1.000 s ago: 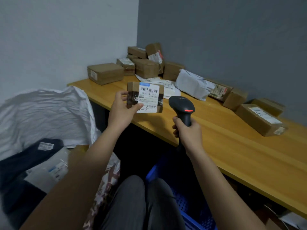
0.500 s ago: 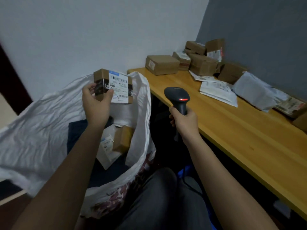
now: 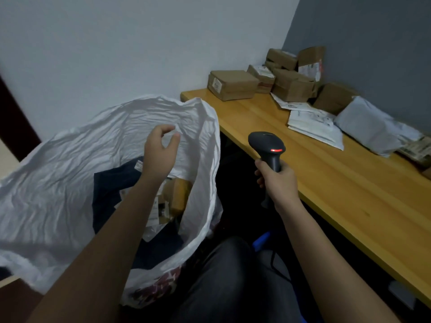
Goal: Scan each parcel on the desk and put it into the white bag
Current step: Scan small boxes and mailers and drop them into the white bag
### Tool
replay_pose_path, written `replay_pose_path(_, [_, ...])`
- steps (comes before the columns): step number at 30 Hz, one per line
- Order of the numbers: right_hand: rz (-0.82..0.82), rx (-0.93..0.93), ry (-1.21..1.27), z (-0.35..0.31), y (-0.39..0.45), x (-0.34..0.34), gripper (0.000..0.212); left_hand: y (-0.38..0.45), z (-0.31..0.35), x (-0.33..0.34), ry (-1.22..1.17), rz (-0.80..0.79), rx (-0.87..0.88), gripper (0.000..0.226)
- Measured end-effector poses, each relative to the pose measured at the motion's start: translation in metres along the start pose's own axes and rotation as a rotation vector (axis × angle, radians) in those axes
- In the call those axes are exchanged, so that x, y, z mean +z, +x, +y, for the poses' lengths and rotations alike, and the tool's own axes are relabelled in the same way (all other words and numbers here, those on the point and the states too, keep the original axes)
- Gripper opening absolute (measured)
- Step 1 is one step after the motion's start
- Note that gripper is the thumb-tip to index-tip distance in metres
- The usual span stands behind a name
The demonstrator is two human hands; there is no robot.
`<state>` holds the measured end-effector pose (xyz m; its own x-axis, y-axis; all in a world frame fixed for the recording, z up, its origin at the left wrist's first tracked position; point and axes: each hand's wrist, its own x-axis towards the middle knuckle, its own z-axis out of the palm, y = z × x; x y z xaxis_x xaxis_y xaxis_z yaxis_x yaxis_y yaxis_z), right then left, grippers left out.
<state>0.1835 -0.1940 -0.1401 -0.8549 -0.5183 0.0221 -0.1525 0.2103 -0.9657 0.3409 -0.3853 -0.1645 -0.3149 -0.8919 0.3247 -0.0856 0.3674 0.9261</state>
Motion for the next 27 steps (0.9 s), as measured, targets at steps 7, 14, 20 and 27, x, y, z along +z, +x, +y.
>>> replay_pose_path(7, [0.149,0.036,0.038,-0.006,0.022,-0.06,0.013,0.002,0.062,0.078,0.0,-0.159,0.151,0.019])
replay_pose_path(14, [0.317,0.063,0.091,-0.019,0.049,-0.135,0.014,0.0,0.109,0.186,0.111,-0.448,0.191,0.028])
replay_pose_path(20, [0.428,0.08,0.087,-0.016,0.073,-0.201,0.017,-0.003,0.121,0.286,0.233,-0.705,0.157,0.032])
replay_pose_path(27, [0.594,0.126,0.1,0.001,0.108,-0.276,0.011,-0.008,0.151,0.391,0.349,-0.825,0.283,0.038])
